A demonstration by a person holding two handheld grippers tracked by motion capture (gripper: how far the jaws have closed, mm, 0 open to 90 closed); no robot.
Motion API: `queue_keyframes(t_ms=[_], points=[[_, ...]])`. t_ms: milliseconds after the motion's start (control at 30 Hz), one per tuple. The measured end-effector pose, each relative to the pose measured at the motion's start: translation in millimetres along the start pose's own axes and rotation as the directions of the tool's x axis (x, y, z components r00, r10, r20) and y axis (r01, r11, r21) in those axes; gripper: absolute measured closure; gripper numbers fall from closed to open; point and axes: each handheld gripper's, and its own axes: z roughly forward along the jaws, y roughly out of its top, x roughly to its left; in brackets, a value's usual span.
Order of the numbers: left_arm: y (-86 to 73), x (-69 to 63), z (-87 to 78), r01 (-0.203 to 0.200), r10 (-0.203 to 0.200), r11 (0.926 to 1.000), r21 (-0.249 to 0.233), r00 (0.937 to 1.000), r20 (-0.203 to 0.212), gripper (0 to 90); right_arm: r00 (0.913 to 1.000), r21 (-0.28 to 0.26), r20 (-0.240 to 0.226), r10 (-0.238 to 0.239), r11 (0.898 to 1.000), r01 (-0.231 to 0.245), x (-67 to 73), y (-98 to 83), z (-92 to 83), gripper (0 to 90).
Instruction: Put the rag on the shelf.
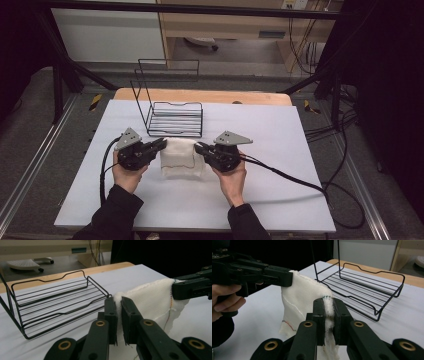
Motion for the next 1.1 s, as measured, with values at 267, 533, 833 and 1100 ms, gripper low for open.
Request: queue_keyframes(t_ms=[267,533,833,1100], points=[[5.7,-4.8,-6.8,-0.008,0.007,0.9991,-0.041,1.0000,-0.003,82.9,0.9998,-0.031,0.002,-0.019,0.999,0.019,2.0,5.8,-5.4,82.3],[10.5,-5.6,-13.1,0.002,-0.002,0.9972,-0.075,1.0000,-0.005,82.9,0.9990,-0.064,0.003,-0.044,0.997,0.044,7.6,14.8,-9.4,82.3],[16.5,-6.9,-20.5,-0.002,0.001,0.9939,-0.110,1.0000,-0.008,82.9,0.9983,-0.089,0.004,-0.059,0.994,0.059,11.4,23.1,-12.1,82.3],[22.8,-6.9,-27.6,-0.002,-0.001,0.9891,-0.147,0.9999,-0.016,82.9,0.9975,-0.121,0.008,-0.070,0.990,0.070,15.3,32.7,-13.0,82.3]])
